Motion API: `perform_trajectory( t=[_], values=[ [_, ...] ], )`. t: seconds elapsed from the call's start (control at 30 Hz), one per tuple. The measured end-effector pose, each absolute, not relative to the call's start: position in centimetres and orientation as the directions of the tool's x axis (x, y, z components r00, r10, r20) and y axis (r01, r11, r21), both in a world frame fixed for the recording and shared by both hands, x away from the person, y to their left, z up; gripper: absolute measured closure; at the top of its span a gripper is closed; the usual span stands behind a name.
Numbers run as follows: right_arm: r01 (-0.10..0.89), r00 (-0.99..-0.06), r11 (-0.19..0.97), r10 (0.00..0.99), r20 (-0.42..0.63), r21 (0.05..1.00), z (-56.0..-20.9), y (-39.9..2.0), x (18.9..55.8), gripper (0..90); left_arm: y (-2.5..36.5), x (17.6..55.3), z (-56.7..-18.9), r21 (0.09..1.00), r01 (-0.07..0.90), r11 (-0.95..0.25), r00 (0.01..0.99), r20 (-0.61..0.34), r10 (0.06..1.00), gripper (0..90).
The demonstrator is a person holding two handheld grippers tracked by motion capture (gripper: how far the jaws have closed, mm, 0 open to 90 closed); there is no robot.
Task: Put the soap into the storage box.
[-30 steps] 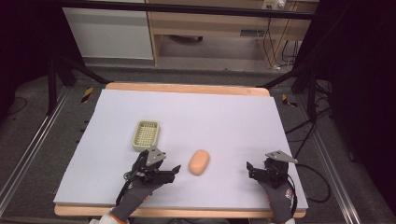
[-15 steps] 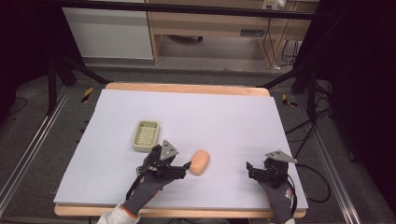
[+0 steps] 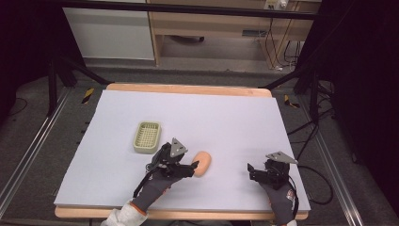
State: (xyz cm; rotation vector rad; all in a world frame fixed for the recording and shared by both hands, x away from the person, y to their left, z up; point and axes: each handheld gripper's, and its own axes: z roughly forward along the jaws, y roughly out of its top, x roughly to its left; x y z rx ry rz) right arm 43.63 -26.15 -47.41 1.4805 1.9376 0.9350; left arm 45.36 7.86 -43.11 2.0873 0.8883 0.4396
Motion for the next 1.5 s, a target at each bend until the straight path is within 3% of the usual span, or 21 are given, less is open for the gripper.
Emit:
perform_trajectory(
  t=[1.5],
  values=[
    [0.614, -0.269, 0.173, 0.963, -0.001, 0.77, -47.6, -25.9, 43.8, 6.5, 3.6, 47.1, -45.7, 0.726, 0.474, -0.499, 0.722, 0.005, 0.692, 21.0]
  ],
)
